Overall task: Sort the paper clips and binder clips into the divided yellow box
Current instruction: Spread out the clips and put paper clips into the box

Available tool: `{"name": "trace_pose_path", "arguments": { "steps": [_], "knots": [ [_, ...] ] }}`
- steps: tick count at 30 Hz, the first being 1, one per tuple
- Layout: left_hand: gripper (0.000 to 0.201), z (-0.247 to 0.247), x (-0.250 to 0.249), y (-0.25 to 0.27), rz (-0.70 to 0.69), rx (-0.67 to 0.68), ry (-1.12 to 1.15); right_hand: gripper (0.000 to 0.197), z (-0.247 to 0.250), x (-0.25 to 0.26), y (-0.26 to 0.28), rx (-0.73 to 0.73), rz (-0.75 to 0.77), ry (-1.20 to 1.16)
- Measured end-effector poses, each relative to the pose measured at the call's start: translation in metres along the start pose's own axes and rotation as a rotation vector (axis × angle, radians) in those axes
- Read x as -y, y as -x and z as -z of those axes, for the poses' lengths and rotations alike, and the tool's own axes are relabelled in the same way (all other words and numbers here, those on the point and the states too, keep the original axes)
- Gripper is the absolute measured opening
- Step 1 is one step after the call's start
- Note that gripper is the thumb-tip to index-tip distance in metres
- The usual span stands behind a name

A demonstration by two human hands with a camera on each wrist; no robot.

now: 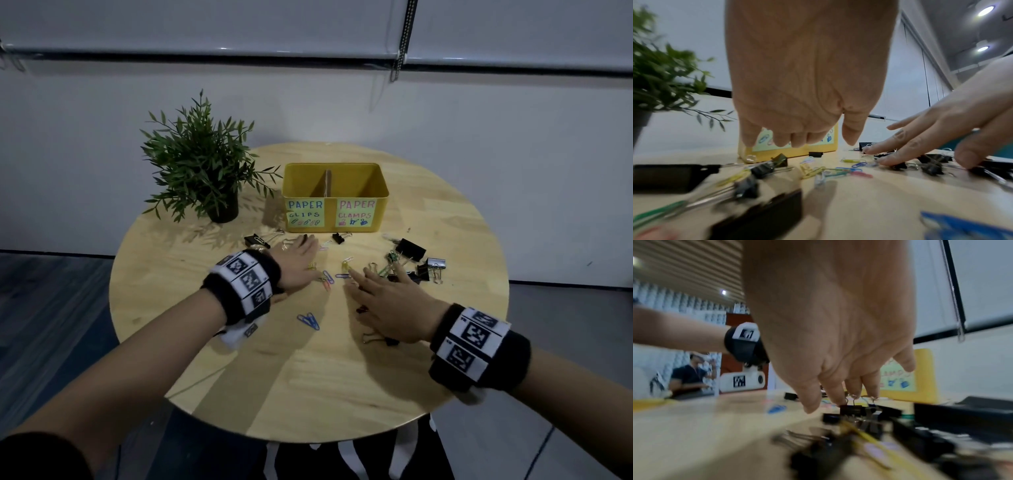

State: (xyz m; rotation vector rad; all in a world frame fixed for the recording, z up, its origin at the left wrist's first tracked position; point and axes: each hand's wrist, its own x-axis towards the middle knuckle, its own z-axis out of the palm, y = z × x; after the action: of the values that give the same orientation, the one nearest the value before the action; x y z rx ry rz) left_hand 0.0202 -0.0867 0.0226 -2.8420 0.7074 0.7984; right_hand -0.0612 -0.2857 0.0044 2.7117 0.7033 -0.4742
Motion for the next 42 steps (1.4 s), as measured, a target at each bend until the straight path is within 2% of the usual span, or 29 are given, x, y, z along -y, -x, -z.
{"name": "trace_pose_path", "arguments": {
  "steps": [5, 8, 12, 14, 16, 19, 20, 22, 24, 26, 29, 31, 35, 38, 42],
  "knots": [
    [0.067, 0.013, -0.016, -0.032, 0.005, 0.076, -0.05, 0.06, -0.006, -0.025, -0.02, -0.046, -0.149, -0.062],
    [0.069, 0.005, -0.021, -0.022, -0.041, 0.127, -0.054, 0.059, -0.003, -0.037, -0.033, -0.054, -0.203, -0.066],
    [0.071, -0.019, -0.028, 0.01, -0.105, 0.179, -0.028, 0.062, 0.012, -0.027, -0.039, -0.085, -0.133, -0.056],
    [0.074, -0.025, -0.02, 0.022, -0.152, 0.18, 0.039, 0.066, 0.014, -0.011, -0.041, -0.043, -0.086, -0.014],
    [0.075, -0.027, -0.003, 0.032, -0.172, 0.05, 0.156, 0.071, 0.009, 0.004, -0.041, 0.026, -0.058, -0.013],
    [0.066, -0.033, 0.029, 0.039, -0.016, -0.308, 0.169, 0.071, 0.012, 0.019, -0.036, 0.057, 0.03, -0.1],
    [0.059, -0.034, 0.037, 0.039, 0.047, -0.354, 0.144, 0.07, 0.015, 0.022, -0.036, 0.052, 0.056, -0.12],
    [0.052, -0.034, 0.045, 0.039, 0.116, -0.313, 0.104, 0.069, 0.023, 0.026, -0.04, 0.049, 0.072, -0.149],
    [0.051, -0.033, 0.046, 0.037, 0.118, -0.273, 0.086, 0.067, 0.028, 0.03, -0.048, 0.115, 0.082, -0.143],
    [0.052, -0.035, 0.045, 0.035, 0.122, -0.303, 0.088, 0.065, 0.035, 0.03, -0.056, 0.13, 0.105, -0.14],
    [0.048, -0.036, 0.046, 0.032, 0.139, -0.366, 0.102, 0.061, 0.05, 0.026, -0.072, -0.008, 0.064, -0.151],
    [0.042, -0.035, 0.047, 0.032, 0.141, -0.393, 0.117, 0.059, 0.062, 0.026, -0.087, -0.042, 0.046, -0.109],
    [0.03, -0.033, 0.048, 0.033, 0.135, -0.431, 0.126, 0.056, 0.072, 0.029, -0.107, 0.085, 0.115, 0.067],
    [0.04, -0.032, 0.049, 0.035, 0.158, -0.387, 0.077, 0.055, 0.067, 0.018, -0.103, 0.158, 0.078, 0.093],
    [0.065, -0.036, 0.027, 0.035, 0.163, -0.203, -0.067, 0.055, 0.053, -0.011, -0.088, 0.109, -0.008, 0.069]
  ]
}}
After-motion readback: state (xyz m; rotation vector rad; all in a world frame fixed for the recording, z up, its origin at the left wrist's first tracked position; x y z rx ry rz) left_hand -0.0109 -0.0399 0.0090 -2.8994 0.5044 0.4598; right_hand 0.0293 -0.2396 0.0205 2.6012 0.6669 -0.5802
